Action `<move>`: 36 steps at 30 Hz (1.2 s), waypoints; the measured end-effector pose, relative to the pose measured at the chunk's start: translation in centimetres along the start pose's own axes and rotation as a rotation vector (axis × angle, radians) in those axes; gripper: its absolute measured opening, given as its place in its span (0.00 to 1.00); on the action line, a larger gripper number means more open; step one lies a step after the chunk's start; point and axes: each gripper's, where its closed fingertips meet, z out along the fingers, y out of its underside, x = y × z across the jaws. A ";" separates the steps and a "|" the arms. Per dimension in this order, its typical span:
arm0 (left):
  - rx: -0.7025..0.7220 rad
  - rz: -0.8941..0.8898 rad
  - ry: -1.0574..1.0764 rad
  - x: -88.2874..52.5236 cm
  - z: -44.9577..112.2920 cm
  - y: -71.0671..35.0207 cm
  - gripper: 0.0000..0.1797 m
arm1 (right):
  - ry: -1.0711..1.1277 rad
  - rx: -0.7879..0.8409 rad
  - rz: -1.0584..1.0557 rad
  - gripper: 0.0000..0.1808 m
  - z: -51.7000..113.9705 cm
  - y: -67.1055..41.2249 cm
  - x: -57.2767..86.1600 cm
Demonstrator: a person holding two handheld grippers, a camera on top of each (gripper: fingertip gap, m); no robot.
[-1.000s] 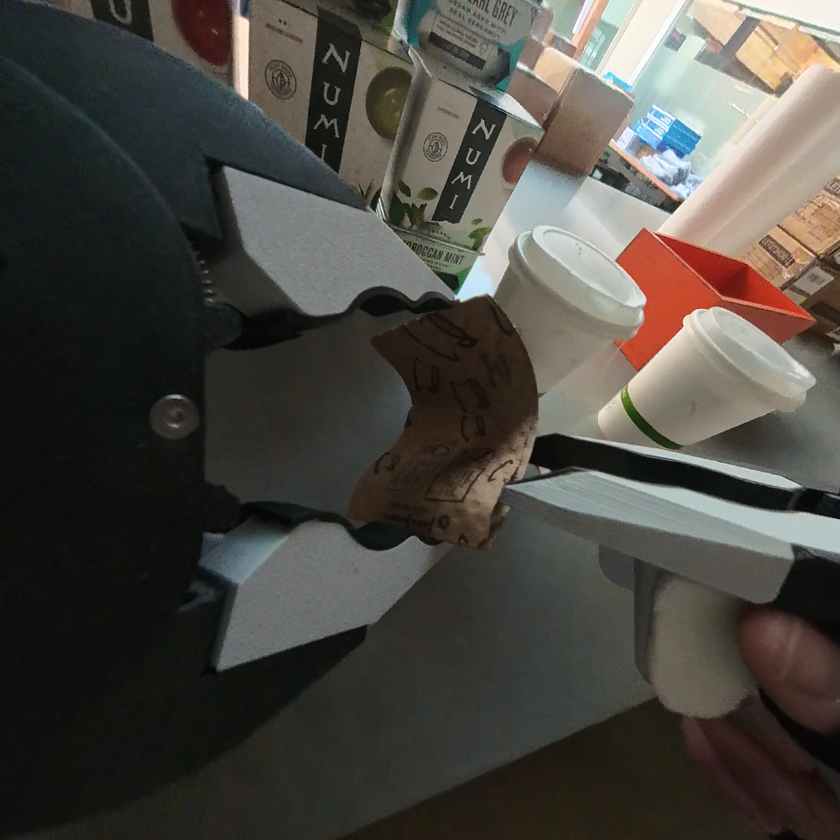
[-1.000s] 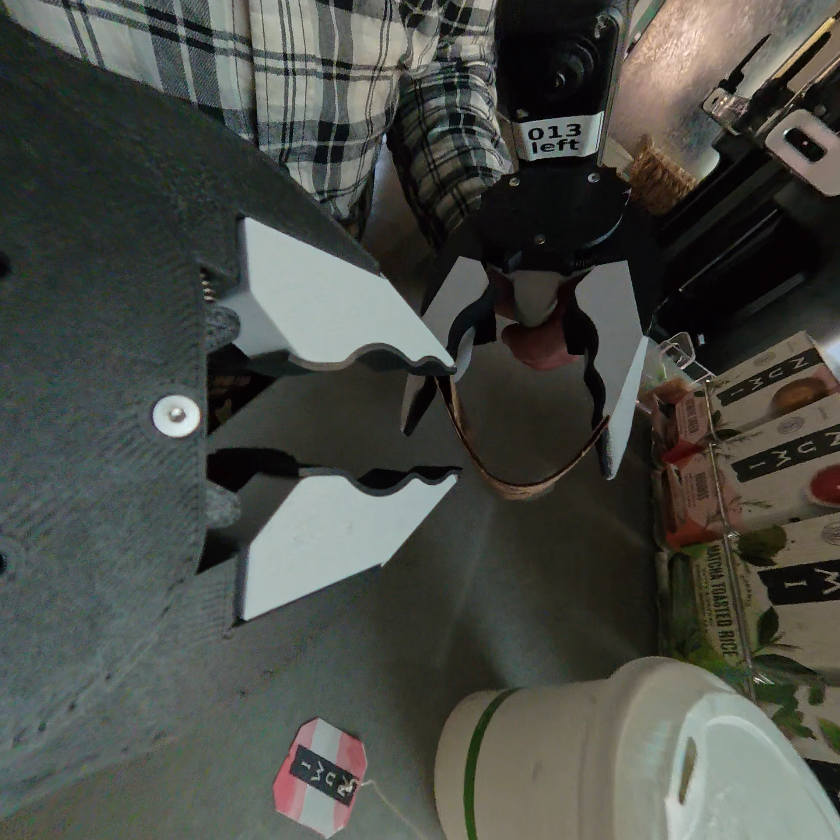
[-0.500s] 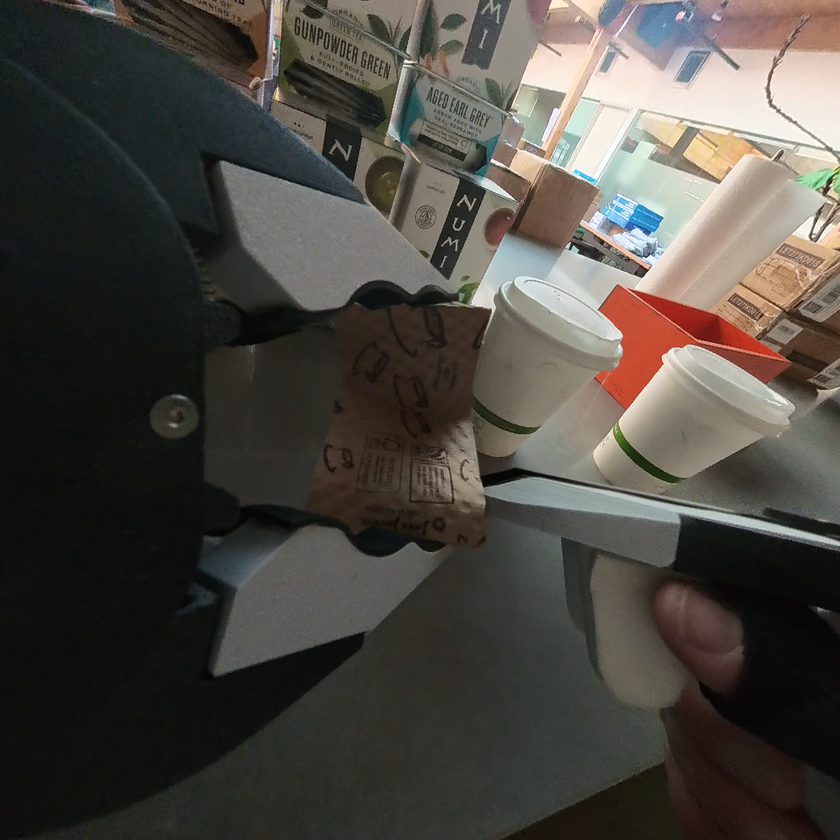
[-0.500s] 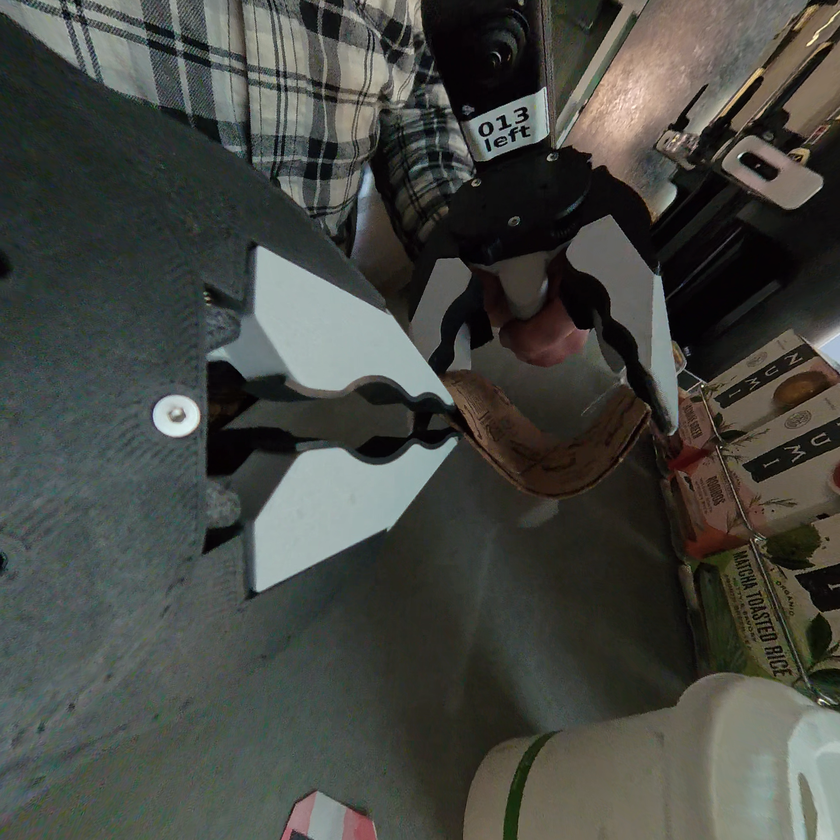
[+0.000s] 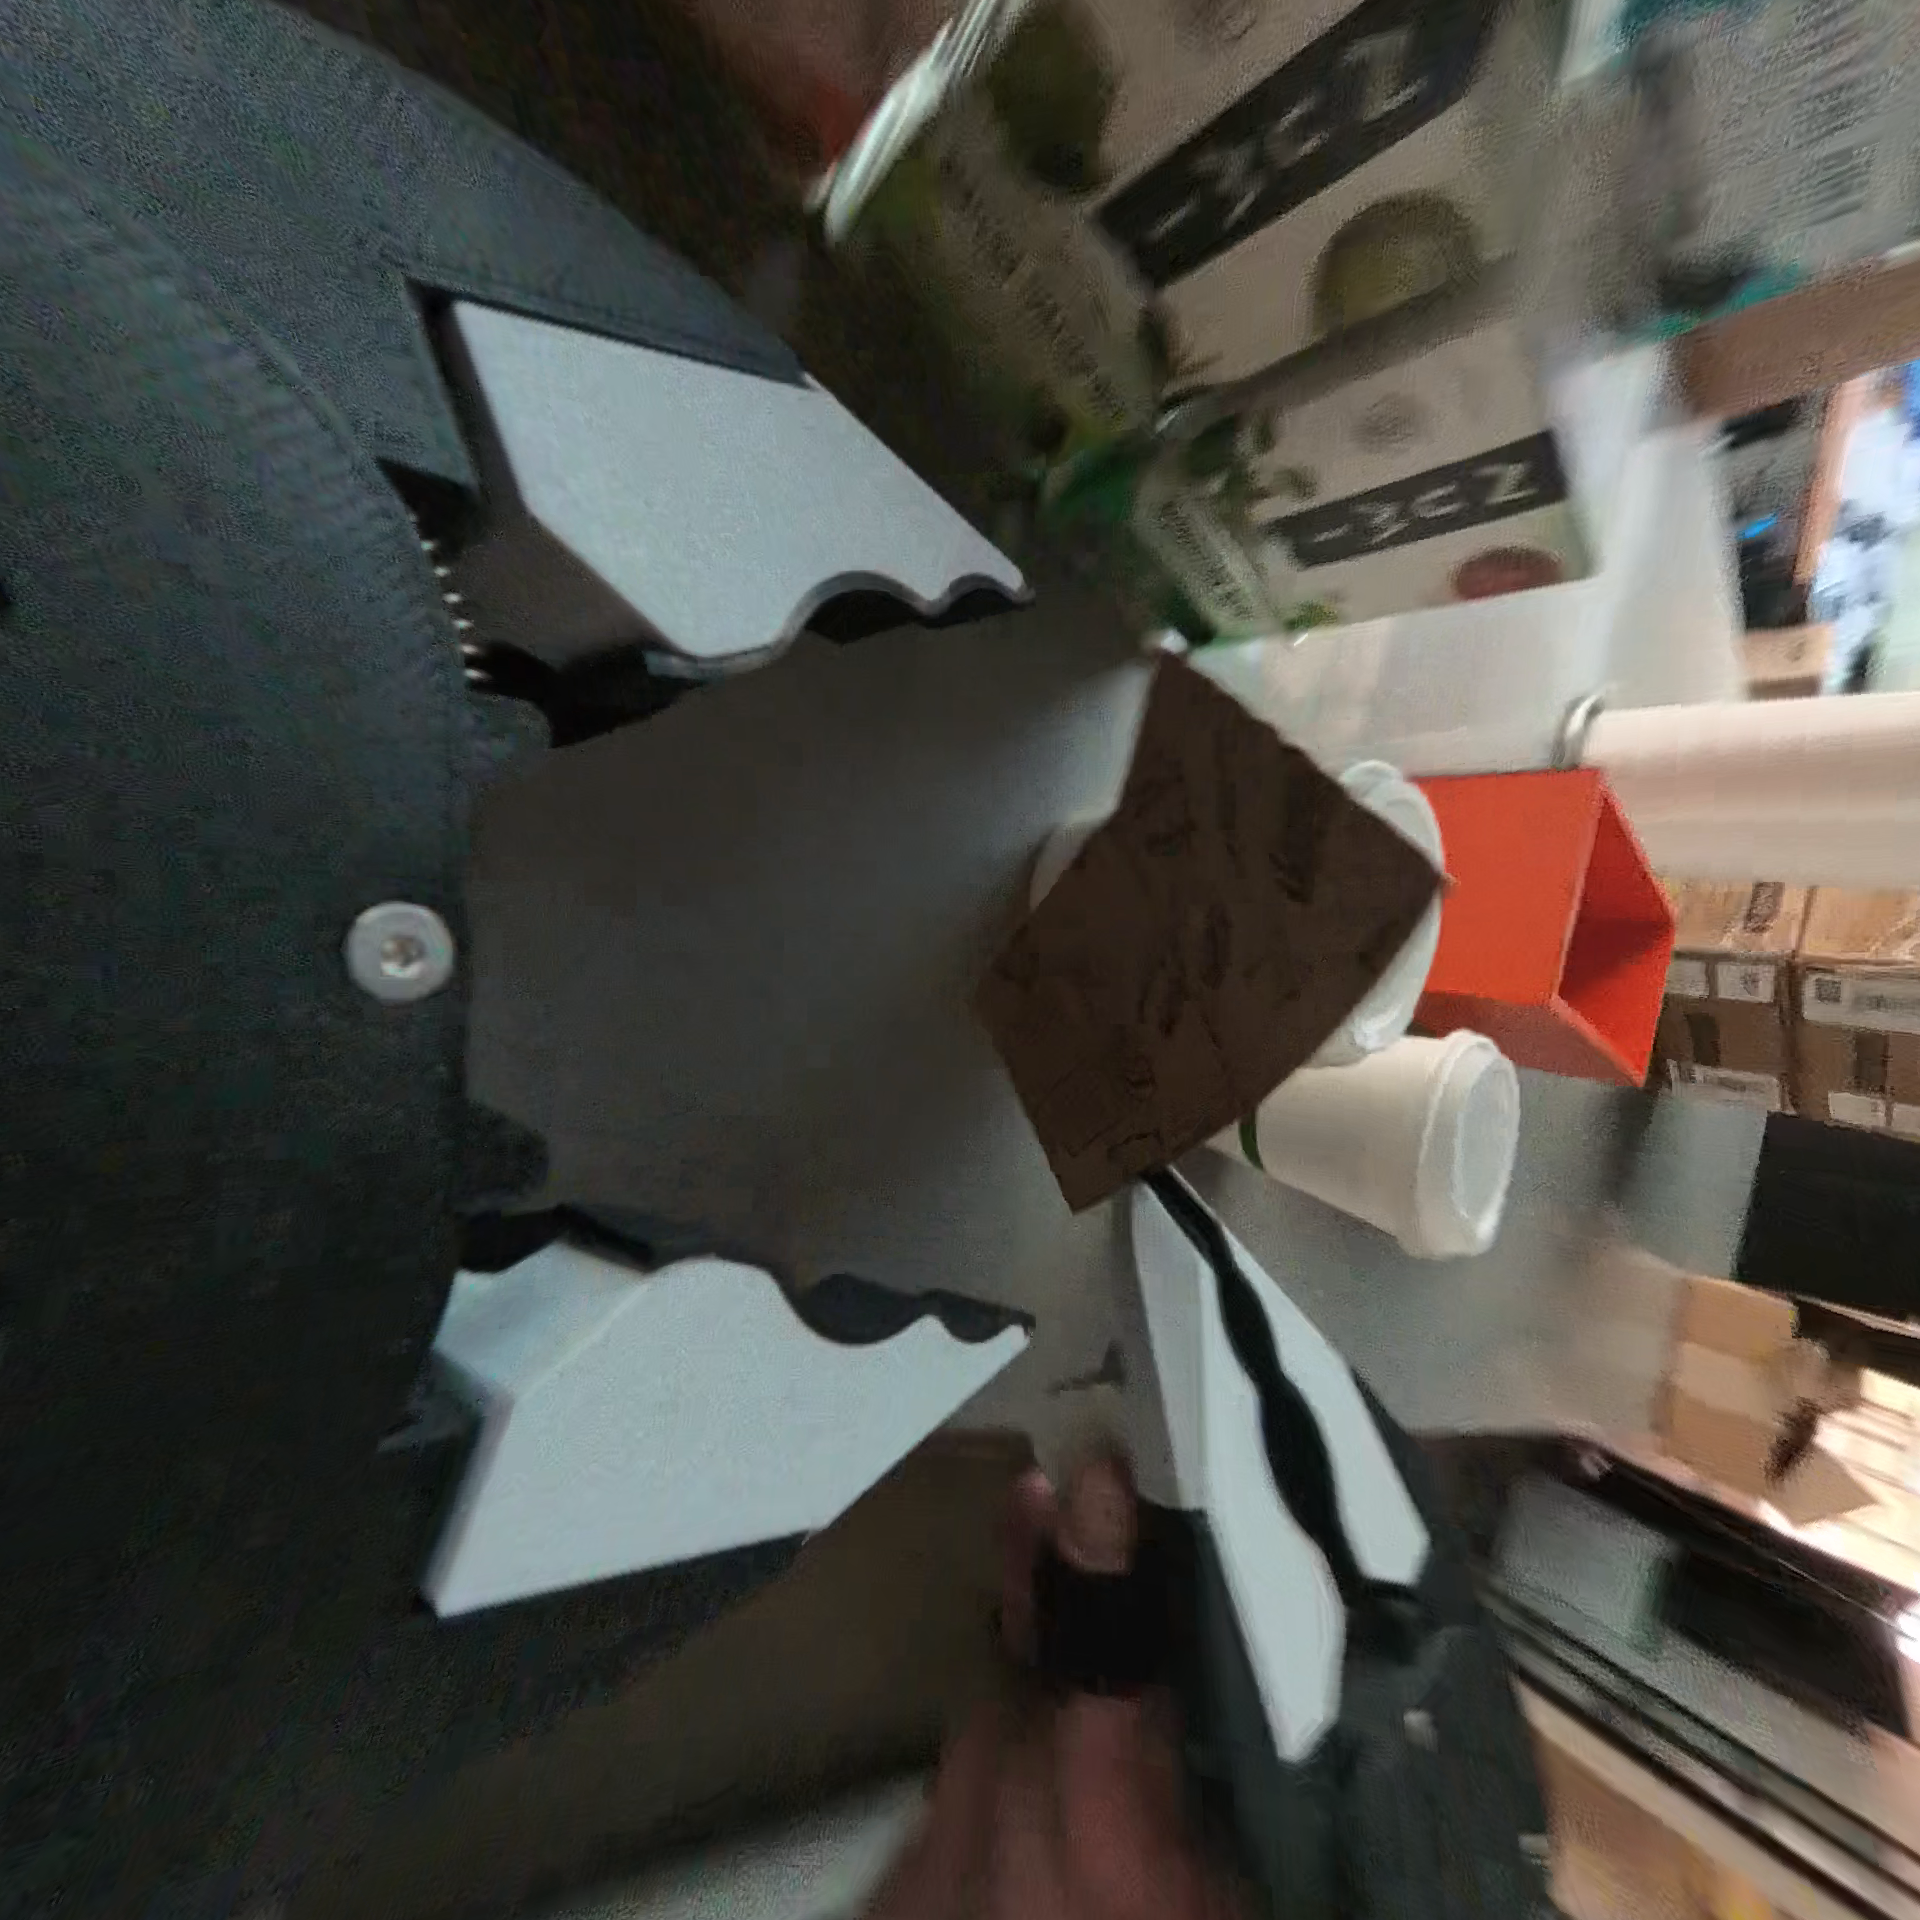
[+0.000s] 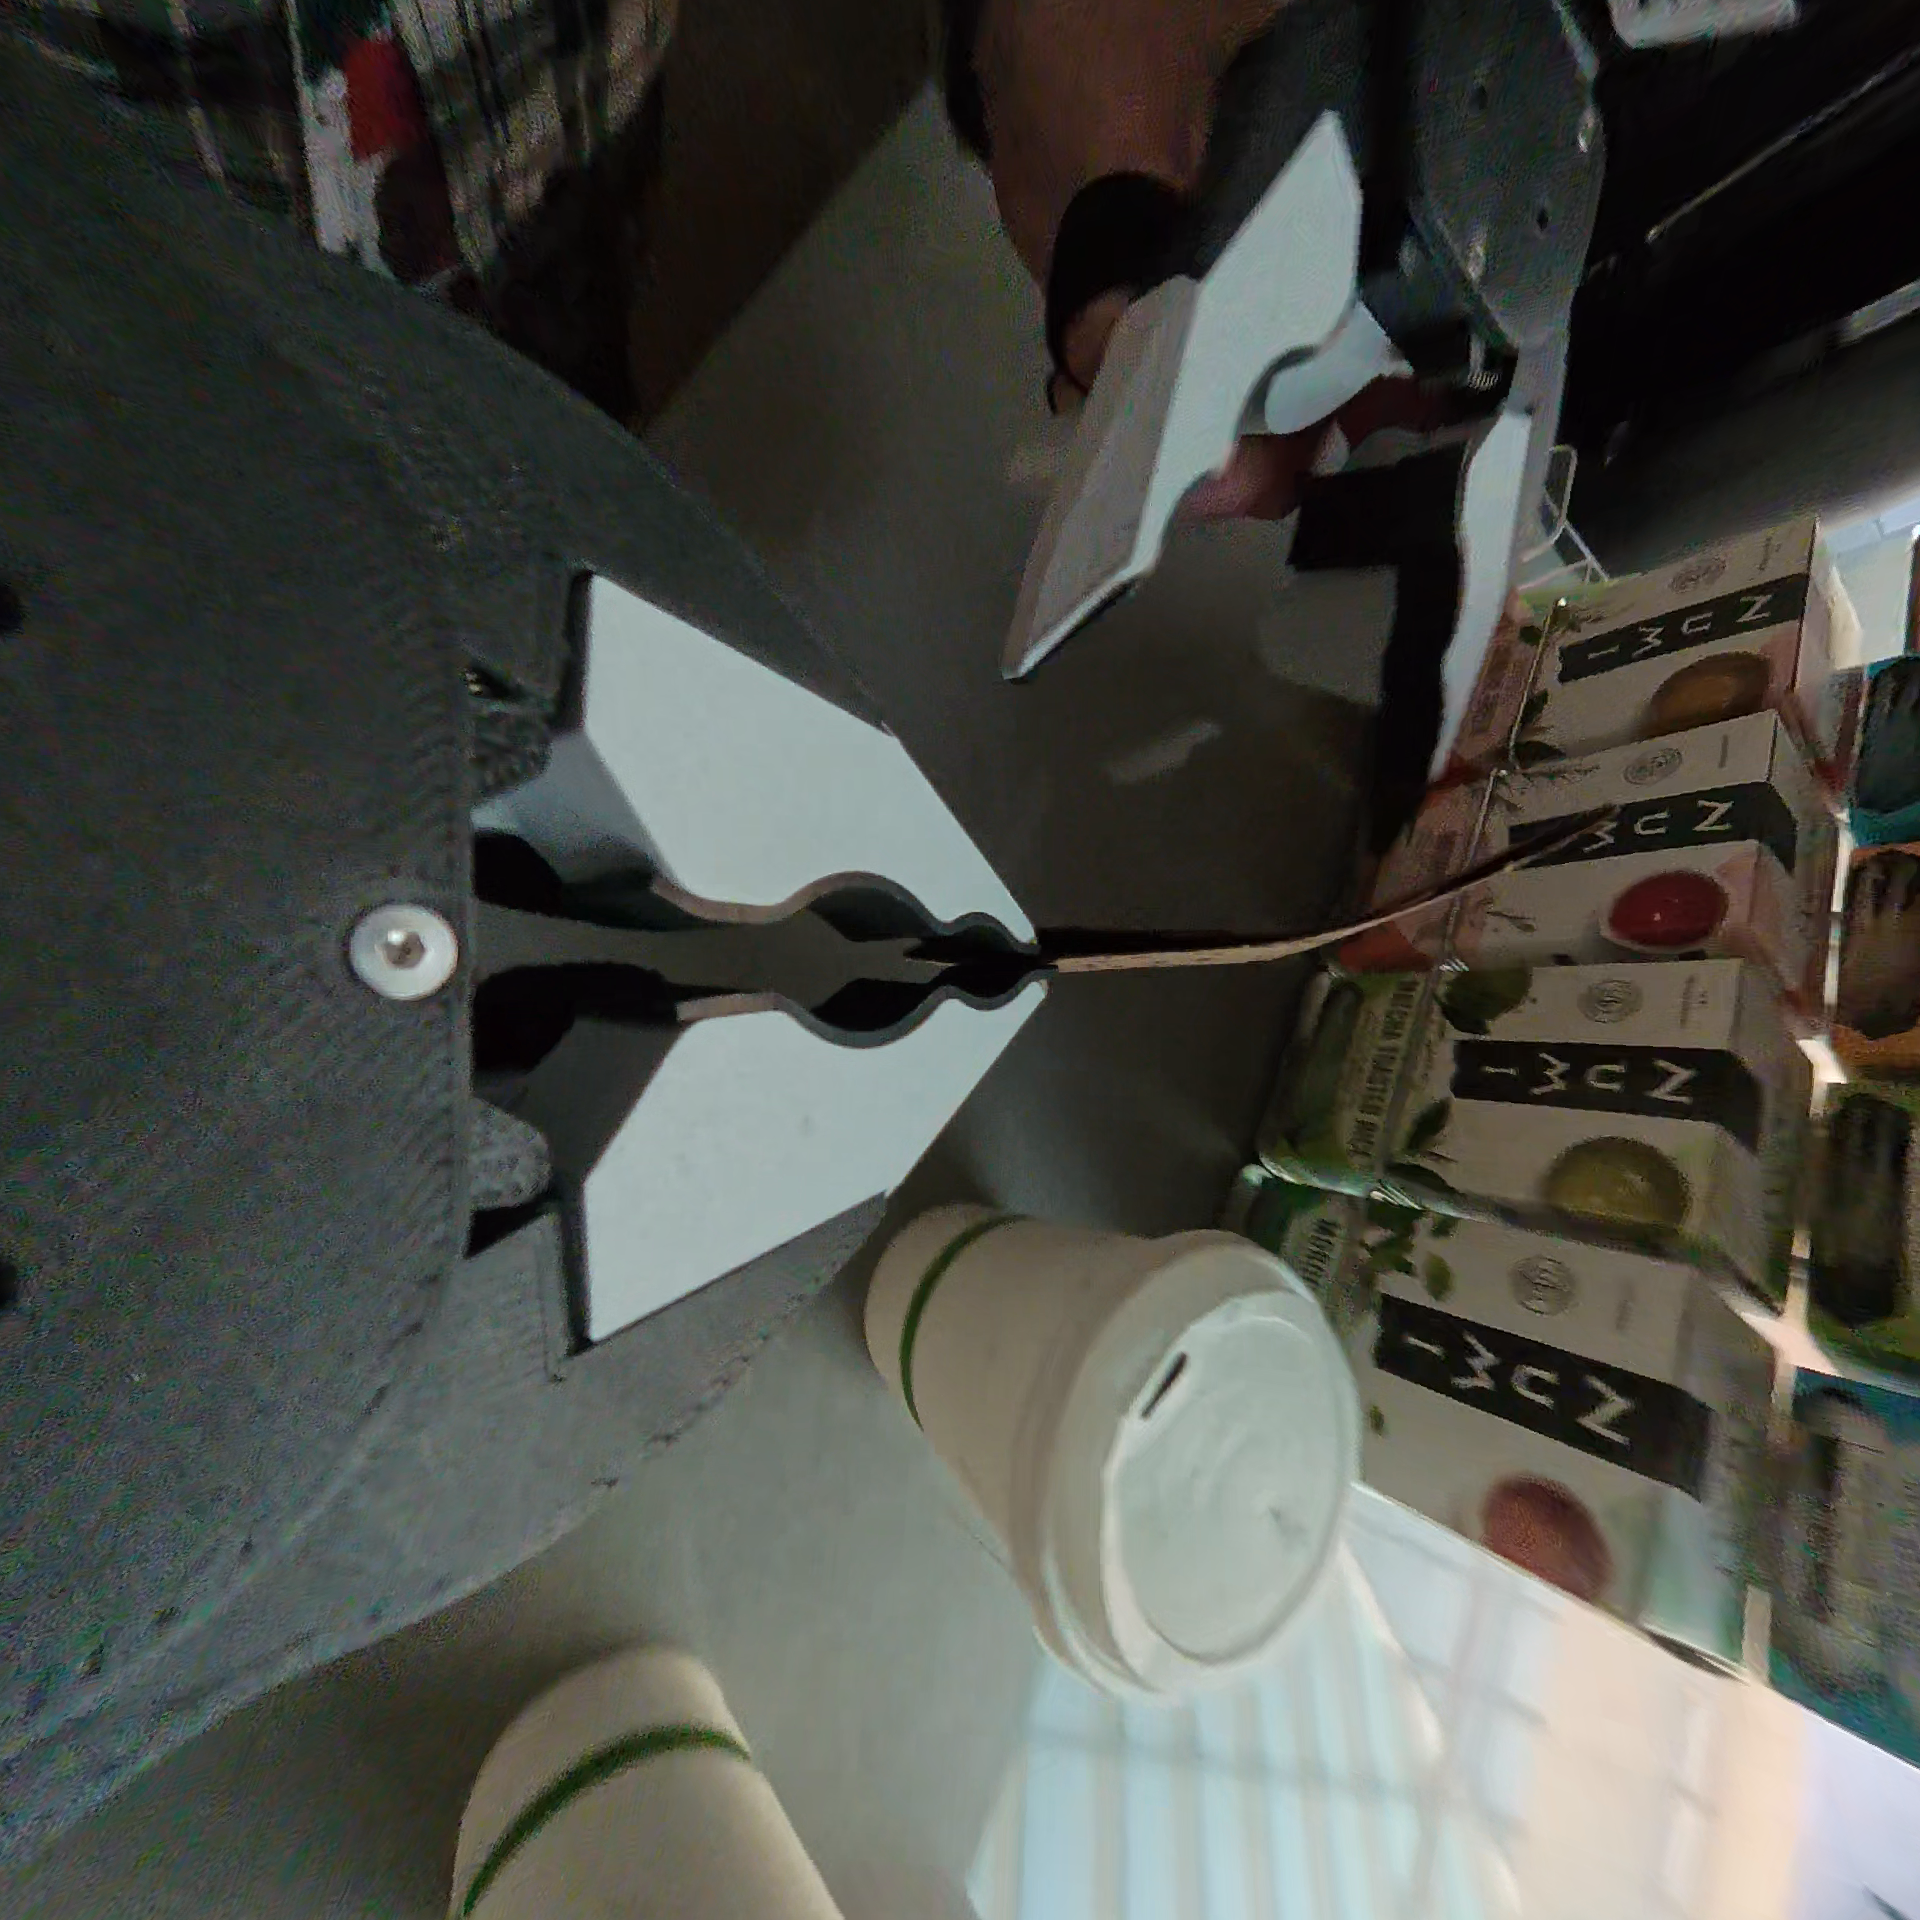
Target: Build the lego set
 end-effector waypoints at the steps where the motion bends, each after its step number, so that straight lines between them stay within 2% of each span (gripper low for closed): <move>1: -0.003 -0.108 0.042 0.1 0.2 0.1 0.70 | 0.023 0.007 -0.039 0.00 -0.1 -0.4 -0.2; 3: 0.010 -0.295 0.134 0.5 0.8 0.1 0.69 | 0.046 0.049 -0.103 0.00 -0.1 -1.4 -1.1; 6: 0.020 -0.471 0.267 1.7 1.7 -0.1 0.68 | 0.065 0.093 -0.182 0.00 0.2 -2.3 -2.4; 8: 0.065 -0.532 0.305 1.4 1.6 -0.8 0.60 | 0.078 0.105 -0.208 0.00 0.3 -2.5 -2.8; 9: 0.085 -0.539 0.326 1.5 1.5 -1.2 0.52 | 0.086 0.103 -0.223 0.00 0.4 -2.4 -2.8; 10: 0.090 -0.525 0.337 1.6 1.4 -1.4 0.42 | 0.084 0.110 -0.224 0.00 0.4 -2.4 -2.9; 12: 0.112 -0.510 0.327 1.4 1.4 -1.7 0.38 | 0.066 0.147 -0.182 0.00 0.1 -2.8 -3.0; 15: 0.127 -0.503 0.340 1.5 1.4 -1.9 0.38 | 0.055 0.173 -0.122 0.00 -0.2 -3.2 -2.5; 20: 0.123 -0.485 0.327 1.9 1.6 -2.0 0.37 | -0.018 0.261 0.143 0.00 -0.7 -3.3 -0.8; 26: 0.091 -0.357 0.270 2.4 1.8 -1.7 0.36 | -0.101 0.368 0.448 0.00 -0.9 -2.5 0.8; 28: 0.050 -0.286 0.237 2.4 1.7 -1.2 0.35 | -0.092 0.339 0.381 0.00 -0.7 -2.0 0.6; 29: 0.042 -0.263 0.196 1.7 1.5 -1.0 0.07 | -0.058 0.360 0.333 0.00 -1.2 -2.3 0.8; 31: 0.031 -0.228 0.225 1.8 0.9 -1.4 0.06 | -0.050 0.314 0.214 0.03 -1.5 -2.7 0.5; 33: -0.010 -0.202 0.231 1.8 0.6 -1.3 0.07 | -0.120 0.260 0.127 0.01 -1.4 -2.9 -0.6; 36: -0.023 -0.136 0.235 1.9 0.4 -1.7 0.07 | -0.101 0.245 0.030 0.00 -1.6 -3.5 -0.7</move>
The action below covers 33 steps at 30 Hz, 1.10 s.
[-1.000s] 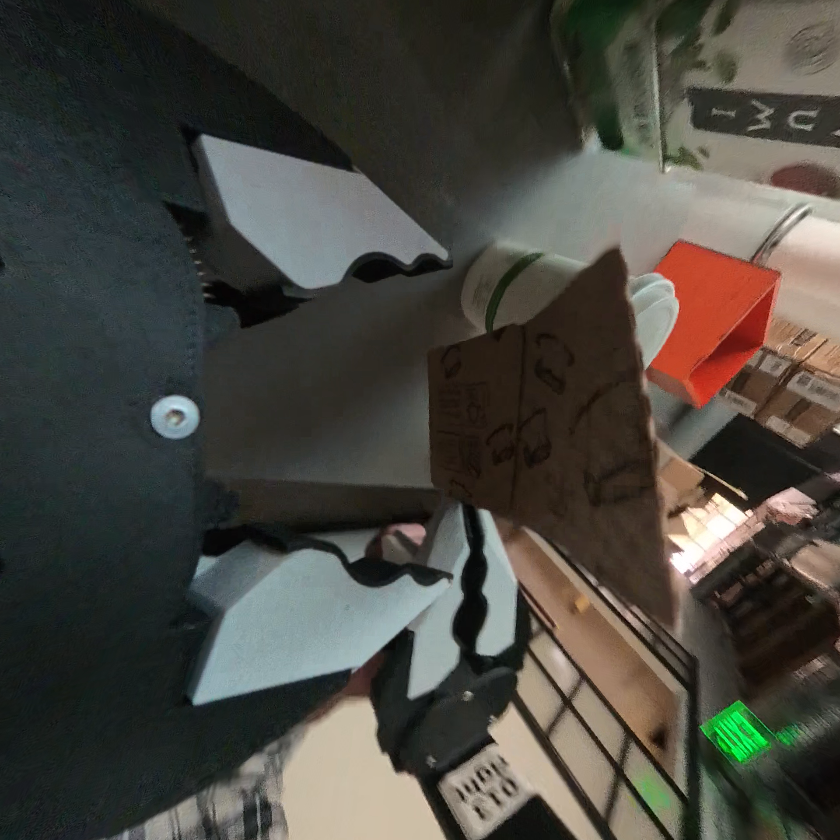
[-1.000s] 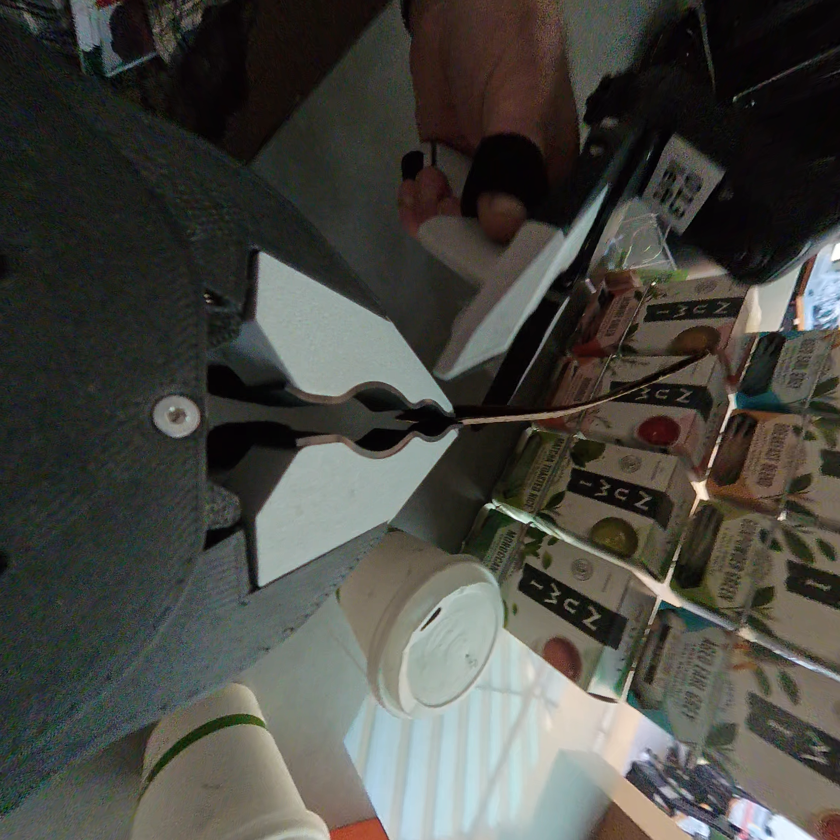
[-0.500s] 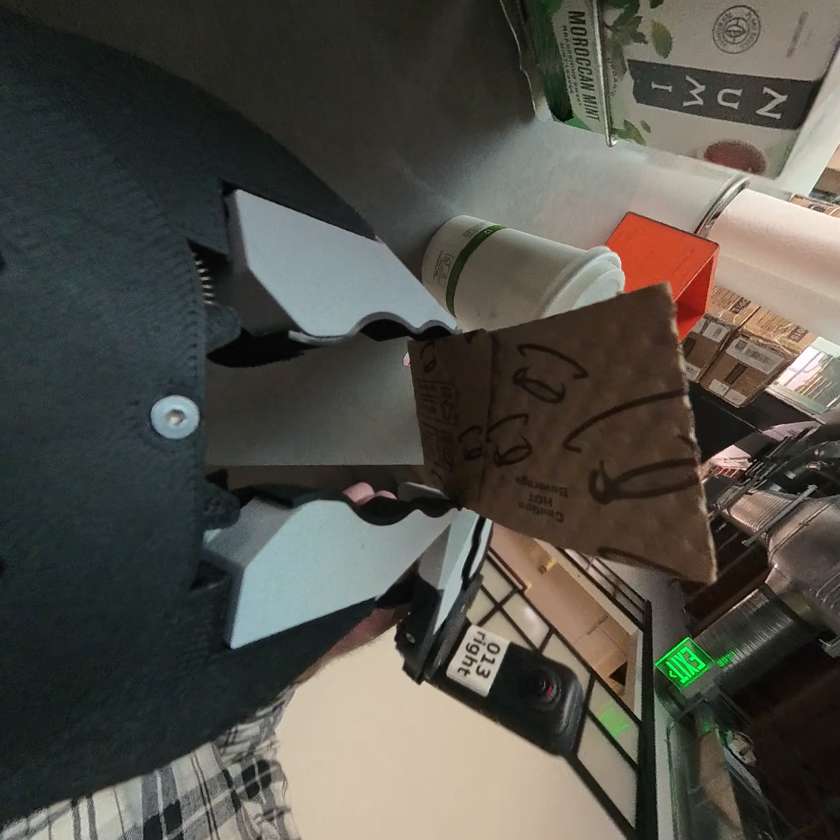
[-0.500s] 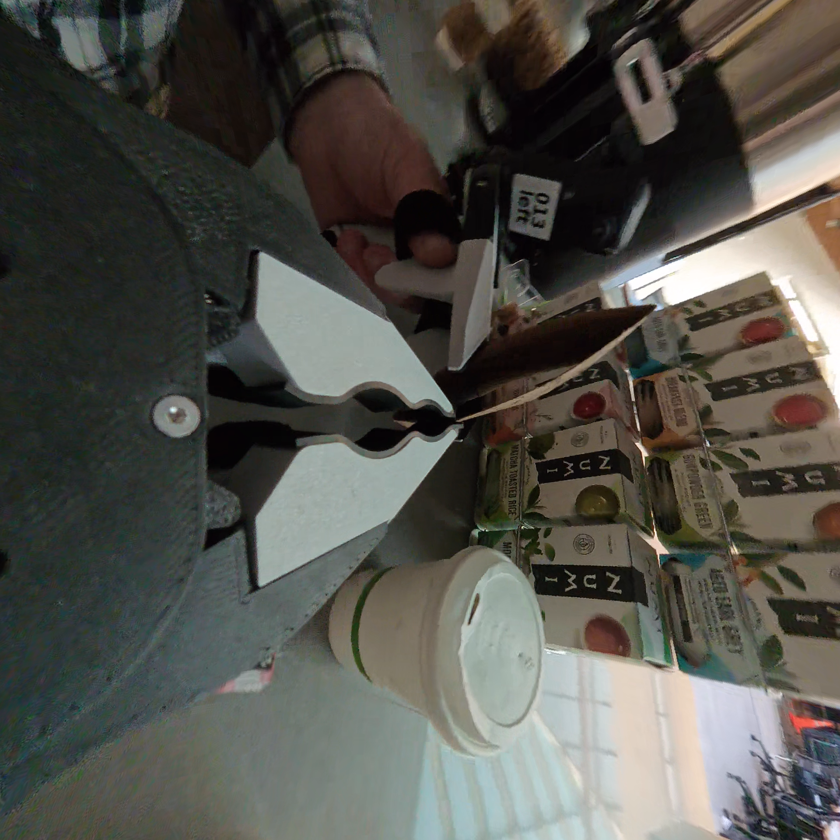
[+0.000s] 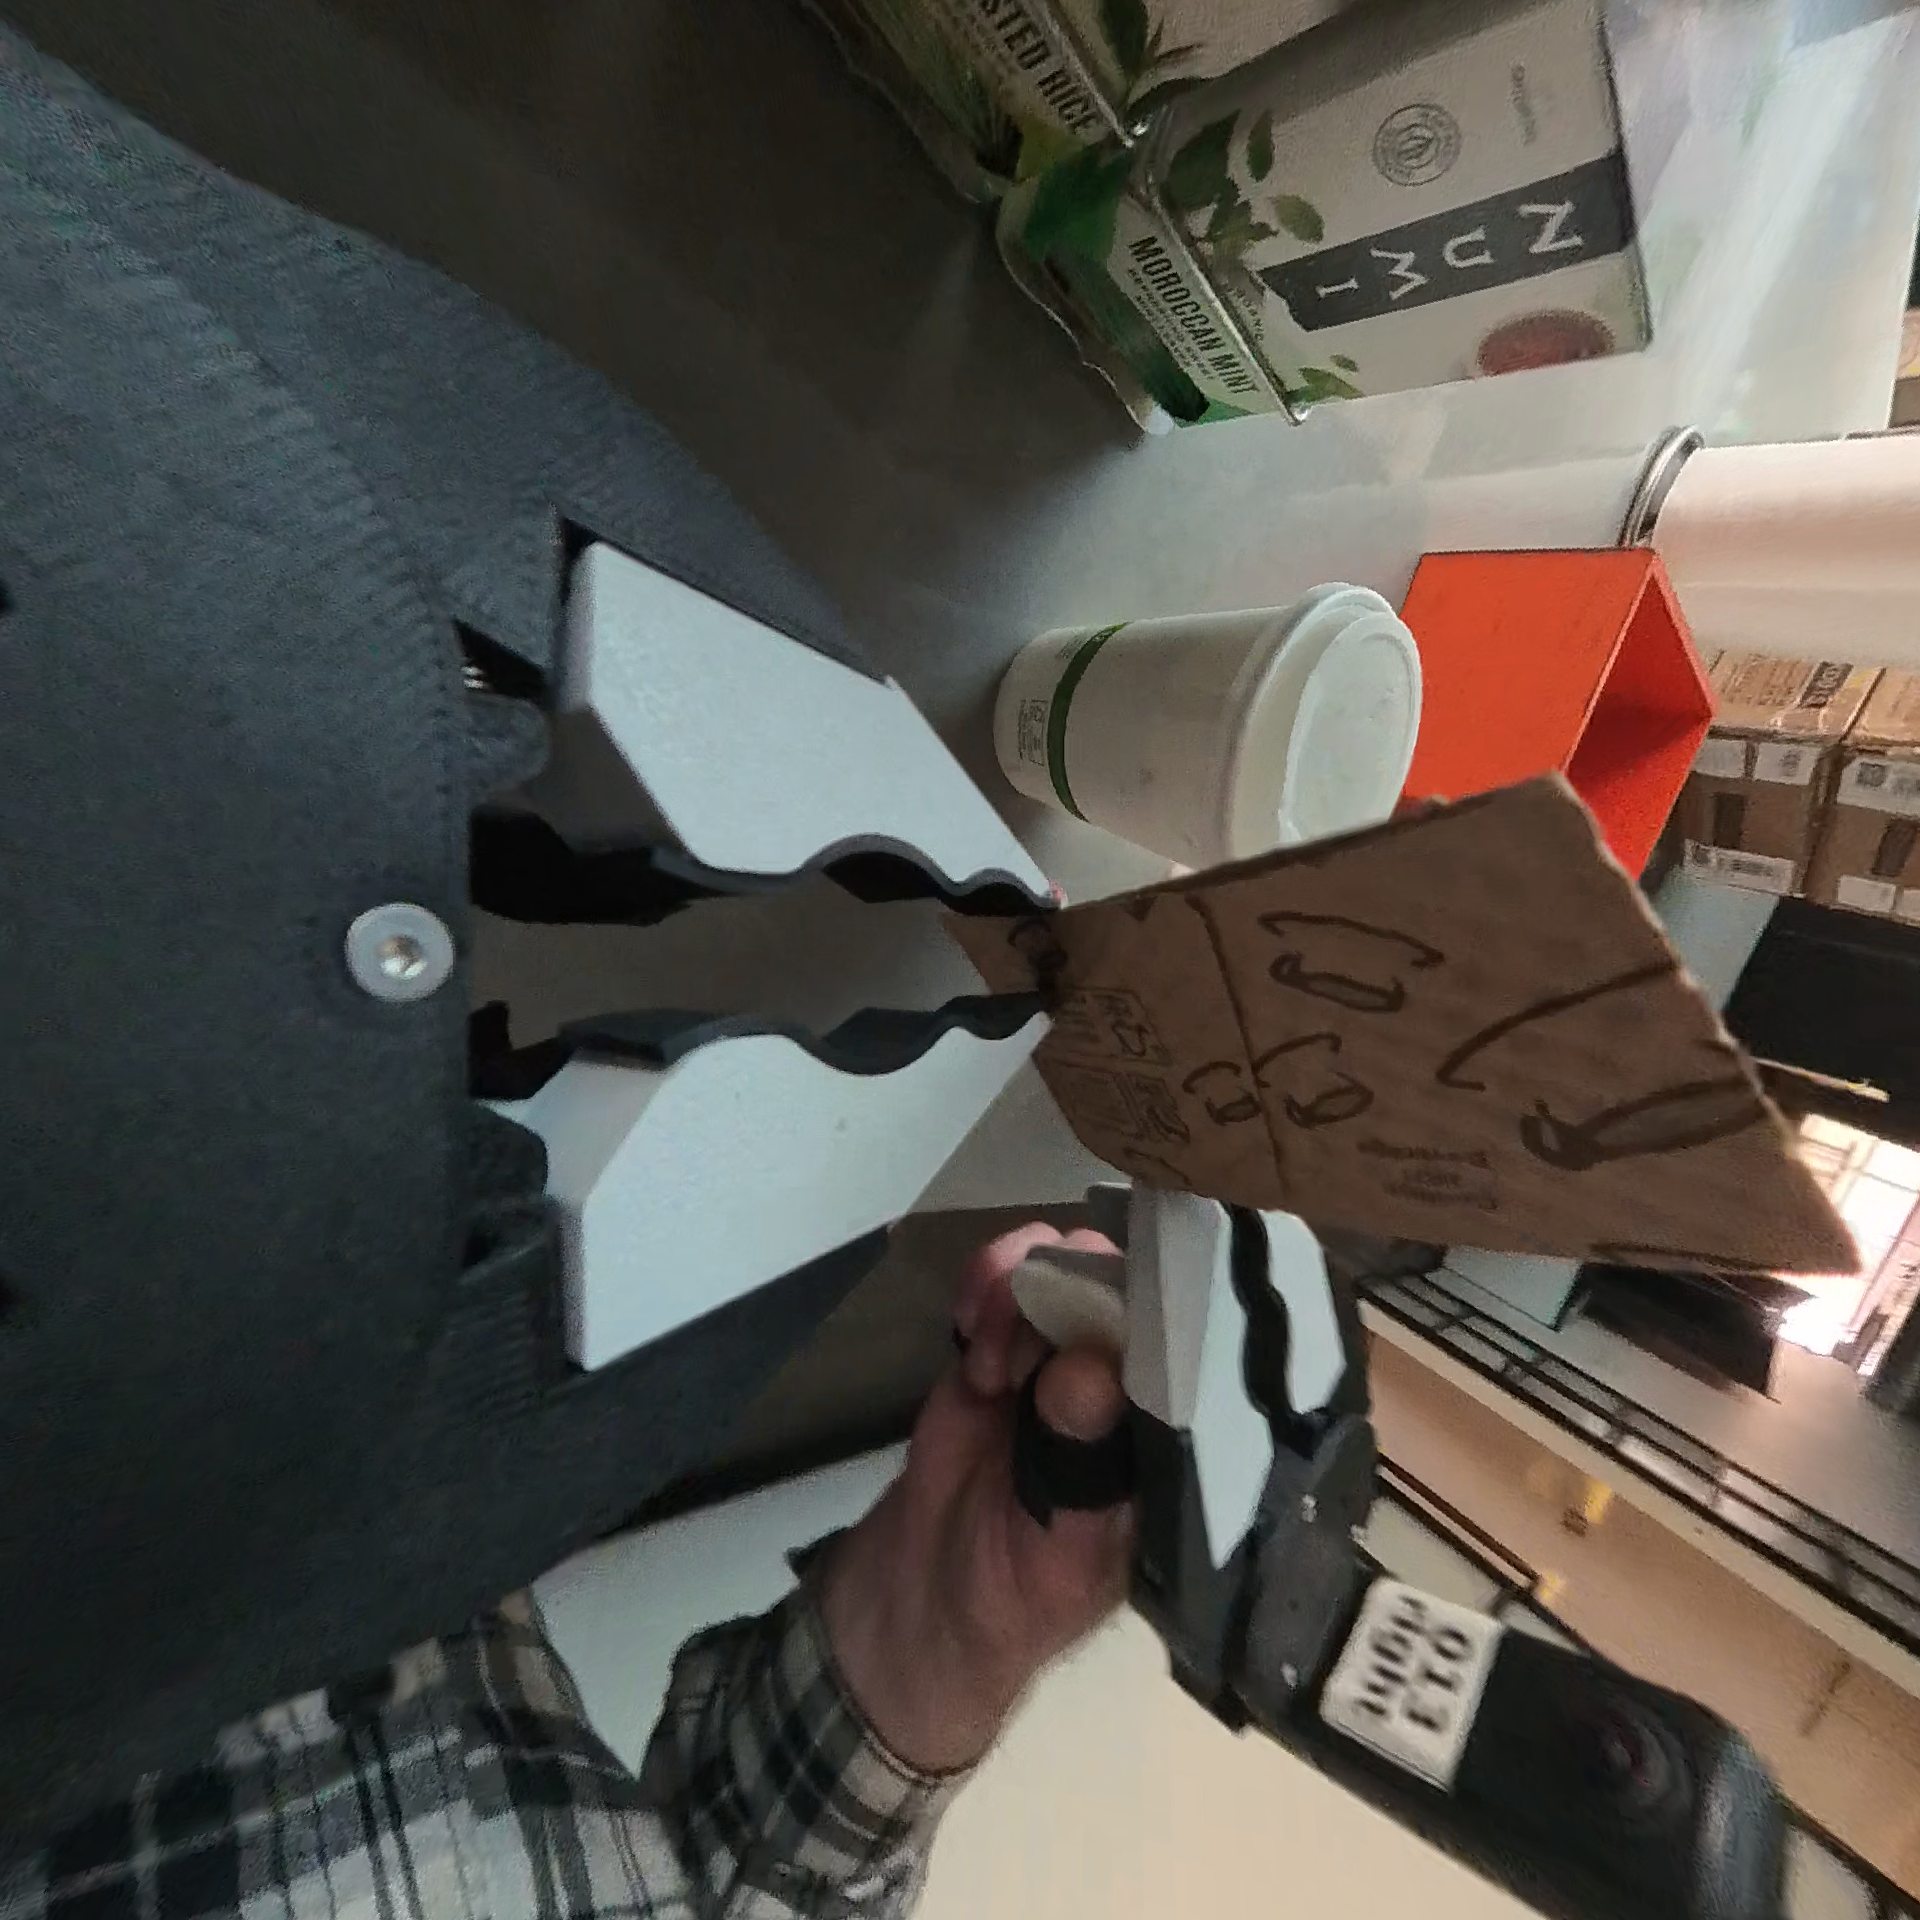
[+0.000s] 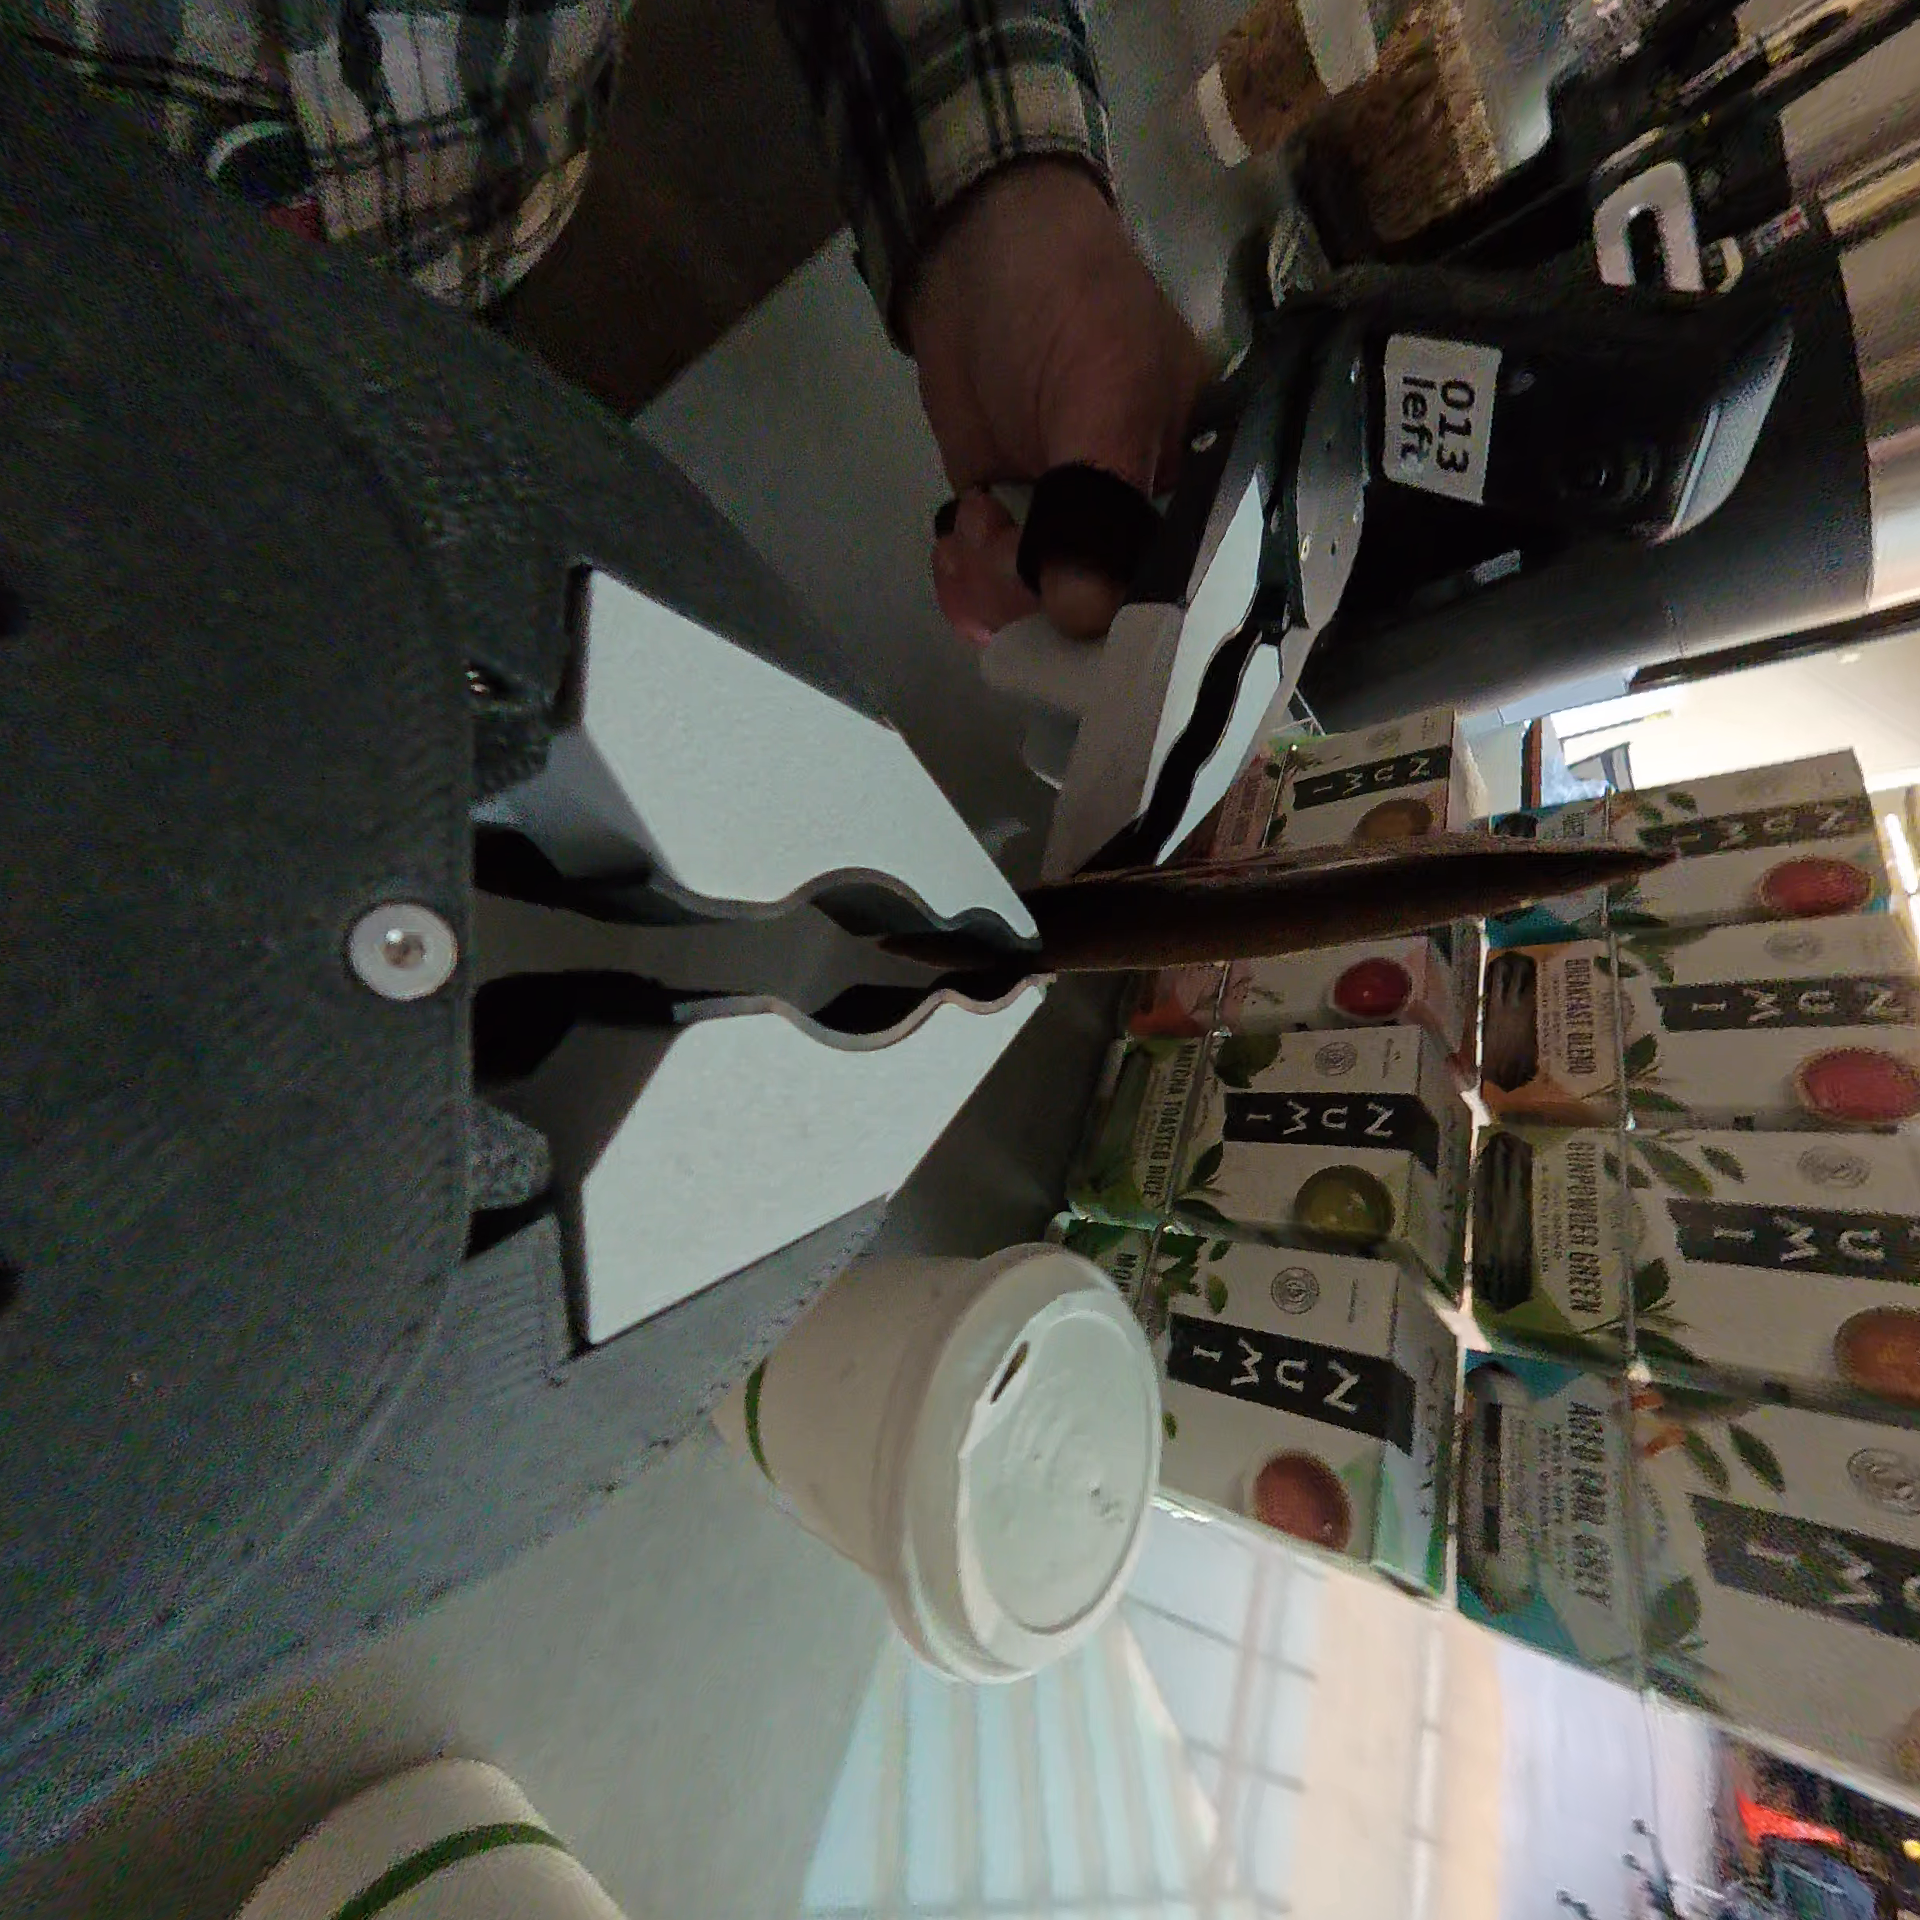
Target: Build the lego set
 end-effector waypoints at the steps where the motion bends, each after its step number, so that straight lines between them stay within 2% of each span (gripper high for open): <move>1: -0.006 0.027 -0.001 -0.1 -0.1 0.0 0.06 | -0.021 -0.005 -0.002 0.00 0.0 -0.2 -0.2; 5: -0.045 0.088 0.070 1.0 -0.3 0.4 0.03 | -0.132 -0.025 0.040 0.05 -0.4 -0.9 -0.7; 7: -0.083 0.134 0.149 2.3 -0.2 0.9 0.03 | -0.222 -0.081 0.012 0.00 -0.3 -0.5 -1.8; 9: -0.096 0.175 0.120 1.9 0.0 0.9 0.05 | -0.244 -0.088 0.028 0.00 -0.2 -0.6 -1.9; 10: -0.101 0.187 0.093 1.6 0.1 0.9 0.14 | -0.229 -0.084 0.064 0.00 -0.1 -0.6 -1.5; 12: -0.124 0.261 -0.081 -0.5 0.0 1.1 0.51 | -0.217 -0.063 0.177 0.00 -0.1 -0.7 -0.7; 16: -0.092 0.602 -0.369 -1.8 -0.8 -0.1 0.85 | -0.184 -0.101 0.306 0.00 0.5 1.0 -0.1; 17: -0.102 0.701 -0.414 -1.6 -0.7 -0.4 0.88 | -0.184 -0.118 0.327 0.00 0.7 1.6 -0.2; 20: -0.169 0.876 -0.445 -0.8 0.9 0.2 0.87 | -0.213 -0.165 0.369 0.00 1.5 2.9 -1.2; 23: -0.279 0.920 -0.510 -2.1 1.9 1.8 0.88 | -0.229 -0.192 0.370 0.00 2.0 3.3 -2.2; 25: -0.273 0.905 -0.543 -2.6 1.7 1.6 0.78 | -0.215 -0.208 0.365 0.00 2.0 3.6 -2.2; 27: -0.240 0.908 -0.537 -2.1 1.7 1.5 0.73 | -0.201 -0.185 0.394 0.00 1.9 3.3 -1.9; 31: -0.172 0.972 -0.506 -0.6 2.0 1.4 0.53 | -0.159 -0.164 0.420 0.00 1.4 3.2 -0.7; 33: -0.154 0.962 -0.493 -0.3 1.9 1.3 0.47 | -0.150 -0.161 0.426 0.01 1.2 3.2 -0.4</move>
